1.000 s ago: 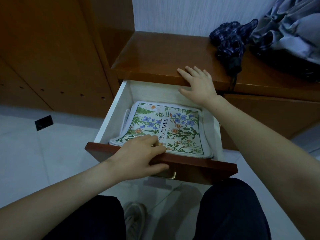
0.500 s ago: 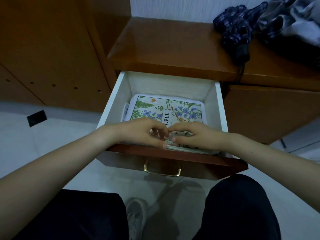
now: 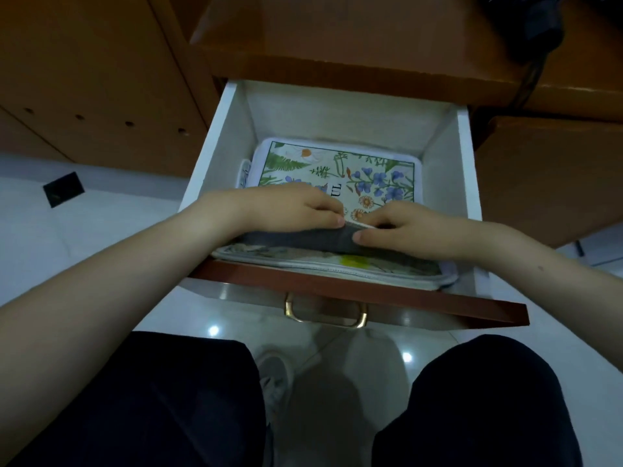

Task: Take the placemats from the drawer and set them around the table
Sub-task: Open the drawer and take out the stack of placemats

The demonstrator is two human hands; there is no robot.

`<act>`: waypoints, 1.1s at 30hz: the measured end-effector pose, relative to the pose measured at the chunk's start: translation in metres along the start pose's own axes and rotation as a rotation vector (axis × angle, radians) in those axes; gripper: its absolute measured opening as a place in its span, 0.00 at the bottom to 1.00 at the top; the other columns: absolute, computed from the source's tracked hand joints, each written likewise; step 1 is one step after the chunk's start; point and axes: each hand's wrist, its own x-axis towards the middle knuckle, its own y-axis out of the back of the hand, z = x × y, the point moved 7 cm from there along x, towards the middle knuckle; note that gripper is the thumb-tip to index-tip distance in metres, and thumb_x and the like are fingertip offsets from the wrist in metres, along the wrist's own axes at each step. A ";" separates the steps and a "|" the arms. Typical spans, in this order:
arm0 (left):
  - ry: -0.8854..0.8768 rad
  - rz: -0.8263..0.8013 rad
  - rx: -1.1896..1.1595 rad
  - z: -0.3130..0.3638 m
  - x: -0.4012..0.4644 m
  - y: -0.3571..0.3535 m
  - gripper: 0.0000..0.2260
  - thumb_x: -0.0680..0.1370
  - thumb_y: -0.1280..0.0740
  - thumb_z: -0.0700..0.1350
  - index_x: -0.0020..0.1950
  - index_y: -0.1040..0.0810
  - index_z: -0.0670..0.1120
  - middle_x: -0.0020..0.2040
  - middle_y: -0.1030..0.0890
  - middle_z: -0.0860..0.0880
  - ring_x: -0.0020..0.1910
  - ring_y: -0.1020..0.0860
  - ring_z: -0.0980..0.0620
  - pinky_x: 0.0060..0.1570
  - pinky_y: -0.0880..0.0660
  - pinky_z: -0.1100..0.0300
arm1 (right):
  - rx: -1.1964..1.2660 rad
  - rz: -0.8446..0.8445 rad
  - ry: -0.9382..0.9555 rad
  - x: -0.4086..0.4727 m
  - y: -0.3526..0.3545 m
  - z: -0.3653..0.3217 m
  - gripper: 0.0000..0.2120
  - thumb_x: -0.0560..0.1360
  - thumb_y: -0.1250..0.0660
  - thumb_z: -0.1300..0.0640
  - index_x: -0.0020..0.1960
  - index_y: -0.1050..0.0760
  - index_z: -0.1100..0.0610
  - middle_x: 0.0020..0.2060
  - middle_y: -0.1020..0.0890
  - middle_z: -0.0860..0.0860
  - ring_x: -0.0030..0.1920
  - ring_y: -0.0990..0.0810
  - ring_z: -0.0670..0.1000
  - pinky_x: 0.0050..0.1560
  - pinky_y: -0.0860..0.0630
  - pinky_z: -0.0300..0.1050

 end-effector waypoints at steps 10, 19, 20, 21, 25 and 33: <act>0.042 -0.096 0.048 -0.014 0.022 -0.005 0.11 0.82 0.42 0.48 0.43 0.25 0.48 0.39 0.24 0.50 0.38 0.28 0.58 0.42 0.33 0.57 | -0.002 -0.128 -0.060 0.007 -0.003 0.004 0.29 0.62 0.33 0.32 0.49 0.22 0.54 0.38 0.19 0.51 0.37 0.22 0.47 0.35 0.28 0.40; 0.188 -0.183 -0.060 -0.014 0.012 -0.005 0.15 0.83 0.44 0.49 0.60 0.23 0.43 0.55 0.20 0.44 0.55 0.24 0.45 0.57 0.30 0.53 | -0.066 -0.234 -0.103 0.015 -0.002 -0.011 0.24 0.65 0.23 0.43 0.48 0.27 0.60 0.37 0.23 0.53 0.36 0.25 0.52 0.30 0.33 0.40; 0.195 -0.192 -0.054 -0.013 0.012 -0.005 0.15 0.83 0.44 0.48 0.60 0.23 0.42 0.55 0.21 0.42 0.55 0.25 0.43 0.57 0.30 0.52 | -0.072 -0.247 -0.106 0.016 -0.003 -0.014 0.25 0.65 0.23 0.43 0.48 0.29 0.58 0.37 0.24 0.51 0.35 0.26 0.48 0.29 0.34 0.36; 0.207 -0.193 -0.048 -0.012 0.012 -0.005 0.15 0.83 0.45 0.48 0.61 0.24 0.41 0.57 0.21 0.40 0.56 0.25 0.43 0.57 0.30 0.52 | -0.089 -0.260 -0.124 0.016 -0.003 -0.017 0.25 0.65 0.23 0.43 0.50 0.32 0.55 0.37 0.27 0.48 0.35 0.29 0.44 0.28 0.35 0.33; 0.253 -0.164 -0.092 -0.013 0.002 -0.011 0.17 0.84 0.46 0.48 0.63 0.26 0.39 0.60 0.23 0.36 0.57 0.26 0.41 0.59 0.31 0.48 | -0.095 -0.266 -0.166 0.012 0.003 -0.026 0.26 0.67 0.23 0.45 0.55 0.33 0.52 0.34 0.34 0.43 0.33 0.36 0.39 0.27 0.38 0.30; 0.243 -0.131 -0.198 -0.010 -0.020 -0.024 0.14 0.82 0.42 0.54 0.58 0.26 0.45 0.51 0.20 0.45 0.50 0.24 0.45 0.52 0.28 0.51 | 0.005 -0.233 -0.201 0.009 -0.002 -0.023 0.15 0.68 0.27 0.53 0.53 0.21 0.56 0.36 0.22 0.47 0.37 0.24 0.47 0.35 0.29 0.37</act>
